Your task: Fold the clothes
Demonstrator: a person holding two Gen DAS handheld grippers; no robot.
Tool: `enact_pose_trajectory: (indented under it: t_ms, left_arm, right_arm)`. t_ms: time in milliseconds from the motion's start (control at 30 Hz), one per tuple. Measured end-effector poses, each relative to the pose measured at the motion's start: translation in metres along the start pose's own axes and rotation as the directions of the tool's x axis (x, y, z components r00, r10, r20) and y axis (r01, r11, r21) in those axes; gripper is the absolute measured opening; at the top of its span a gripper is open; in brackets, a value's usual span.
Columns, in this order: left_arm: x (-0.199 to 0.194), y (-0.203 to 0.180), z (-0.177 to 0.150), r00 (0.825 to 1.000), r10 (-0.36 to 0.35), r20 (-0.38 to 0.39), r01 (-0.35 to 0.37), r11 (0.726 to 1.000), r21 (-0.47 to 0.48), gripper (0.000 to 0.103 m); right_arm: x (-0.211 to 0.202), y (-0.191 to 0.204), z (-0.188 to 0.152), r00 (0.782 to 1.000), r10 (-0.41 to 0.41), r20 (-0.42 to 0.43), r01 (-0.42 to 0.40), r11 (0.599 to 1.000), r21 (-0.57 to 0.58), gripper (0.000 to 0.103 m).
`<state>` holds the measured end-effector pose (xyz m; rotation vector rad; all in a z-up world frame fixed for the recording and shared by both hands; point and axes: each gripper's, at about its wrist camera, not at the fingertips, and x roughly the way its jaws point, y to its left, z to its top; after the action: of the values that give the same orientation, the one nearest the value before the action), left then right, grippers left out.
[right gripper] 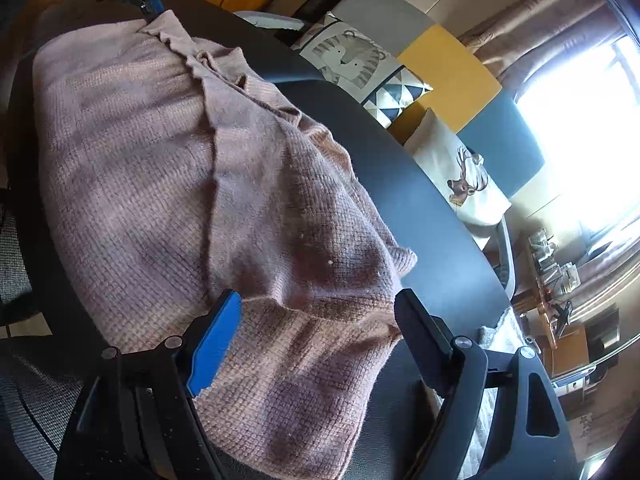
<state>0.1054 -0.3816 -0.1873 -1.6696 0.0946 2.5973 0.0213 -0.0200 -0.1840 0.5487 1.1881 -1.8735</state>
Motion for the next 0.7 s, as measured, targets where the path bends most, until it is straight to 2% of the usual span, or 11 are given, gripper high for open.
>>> enact_pose_trajectory:
  t_ms: [133, 267, 400, 500, 700]
  left_arm:
    - [0.003, -0.012, 0.005, 1.0, -0.022, -0.018, 0.023, 0.997, 0.08, 0.02]
    - [0.012, -0.02, 0.016, 0.999, 0.039, -0.024, -0.035, 0.99, 0.137, 0.02]
    - [0.019, -0.024, 0.018, 0.998, 0.055, -0.025, -0.051, 0.989, 0.139, 0.02]
    - [0.024, -0.027, 0.019, 0.998, 0.059, -0.026, -0.055, 0.989, 0.138, 0.02]
    - [0.016, -0.039, 0.02, 1.0, 0.018, -0.006, -0.016, 0.988, 0.156, 0.02]
  right_arm:
    - [0.005, 0.001, 0.001, 1.0, -0.001, -0.012, 0.0, 1.0, -0.016, 0.082]
    - [0.008, 0.004, 0.006, 1.0, -0.005, -0.007, 0.004, 0.999, -0.05, 0.082]
    - [0.013, 0.015, 0.007, 0.999, -0.054, 0.008, 0.055, 0.987, -0.151, 0.082]
    - [0.017, 0.02, 0.007, 0.998, -0.061, 0.023, 0.065, 0.978, -0.199, 0.082]
    - [0.014, 0.006, 0.009, 1.0, 0.017, -0.001, -0.017, 0.988, -0.155, 0.082]
